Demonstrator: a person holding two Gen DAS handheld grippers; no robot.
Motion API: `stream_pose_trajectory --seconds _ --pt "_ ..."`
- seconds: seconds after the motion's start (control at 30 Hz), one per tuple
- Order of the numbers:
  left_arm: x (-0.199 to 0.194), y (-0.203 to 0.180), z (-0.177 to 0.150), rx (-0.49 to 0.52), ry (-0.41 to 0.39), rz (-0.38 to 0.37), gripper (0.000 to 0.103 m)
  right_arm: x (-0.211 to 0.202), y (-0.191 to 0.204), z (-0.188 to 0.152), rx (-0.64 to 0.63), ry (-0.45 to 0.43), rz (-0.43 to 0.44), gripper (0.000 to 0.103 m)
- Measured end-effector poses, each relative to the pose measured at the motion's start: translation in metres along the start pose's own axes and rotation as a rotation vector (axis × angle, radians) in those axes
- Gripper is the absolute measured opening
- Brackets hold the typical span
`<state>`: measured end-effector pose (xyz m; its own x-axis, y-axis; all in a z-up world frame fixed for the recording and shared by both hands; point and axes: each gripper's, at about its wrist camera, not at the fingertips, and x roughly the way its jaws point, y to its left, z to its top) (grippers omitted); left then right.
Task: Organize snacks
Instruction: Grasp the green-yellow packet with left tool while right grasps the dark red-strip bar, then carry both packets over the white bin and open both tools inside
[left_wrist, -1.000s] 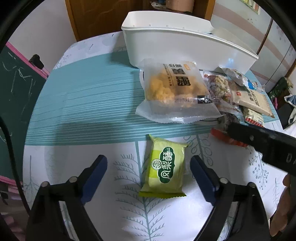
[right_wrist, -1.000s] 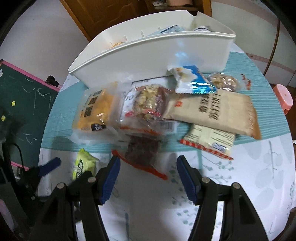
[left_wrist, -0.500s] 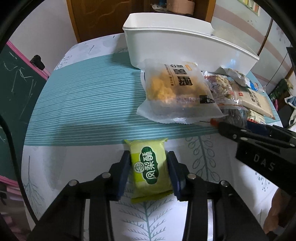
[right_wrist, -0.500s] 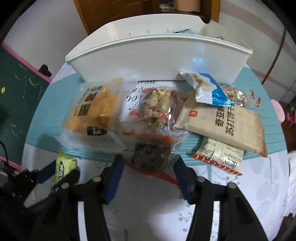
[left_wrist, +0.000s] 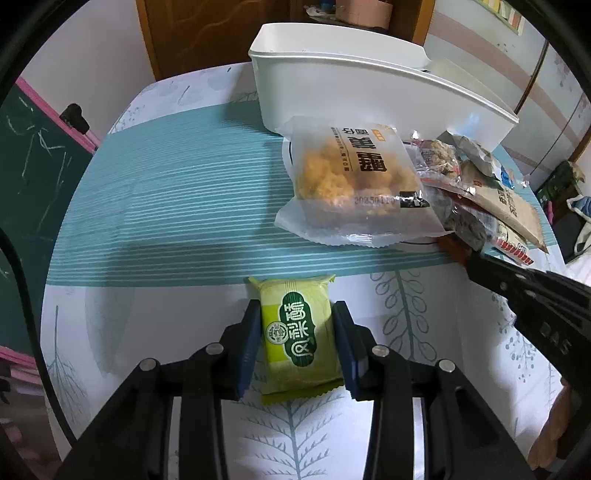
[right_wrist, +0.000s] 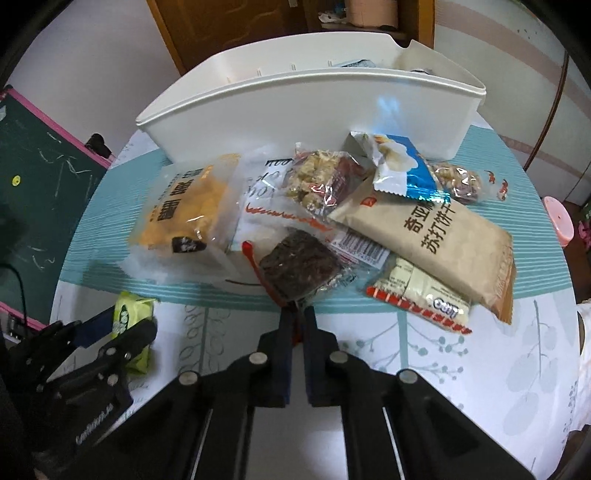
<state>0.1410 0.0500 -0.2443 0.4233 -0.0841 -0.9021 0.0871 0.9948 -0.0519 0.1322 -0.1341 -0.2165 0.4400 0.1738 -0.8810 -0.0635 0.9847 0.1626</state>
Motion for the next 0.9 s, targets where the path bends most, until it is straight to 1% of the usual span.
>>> stream_pose_trajectory --seconds 0.17,0.33,0.47,0.67,0.73,0.9 --pt "-0.006 0.002 0.001 -0.017 -0.002 -0.005 0.036 -0.03 -0.011 -0.011 -0.002 -0.06 0.064 0.004" --pt "-0.03 -0.003 0.008 -0.004 -0.061 -0.009 0.036 -0.058 -0.024 -0.017 0.026 -0.13 0.121 0.003" --pt "-0.05 -0.007 0.015 0.001 -0.113 -0.029 0.036 -0.075 -0.03 -0.014 0.044 -0.171 0.145 0.003" --pt "-0.081 -0.013 0.032 0.015 -0.175 -0.061 0.036 -0.098 -0.027 0.0 0.033 -0.234 0.163 0.003" --pt "-0.091 -0.014 0.046 0.023 -0.19 -0.073 0.036 -0.105 -0.023 0.007 0.017 -0.245 0.164 0.003" --pt "-0.117 -0.019 0.084 0.048 -0.236 -0.091 0.036 -0.126 -0.012 0.041 -0.031 -0.28 0.17 0.003"
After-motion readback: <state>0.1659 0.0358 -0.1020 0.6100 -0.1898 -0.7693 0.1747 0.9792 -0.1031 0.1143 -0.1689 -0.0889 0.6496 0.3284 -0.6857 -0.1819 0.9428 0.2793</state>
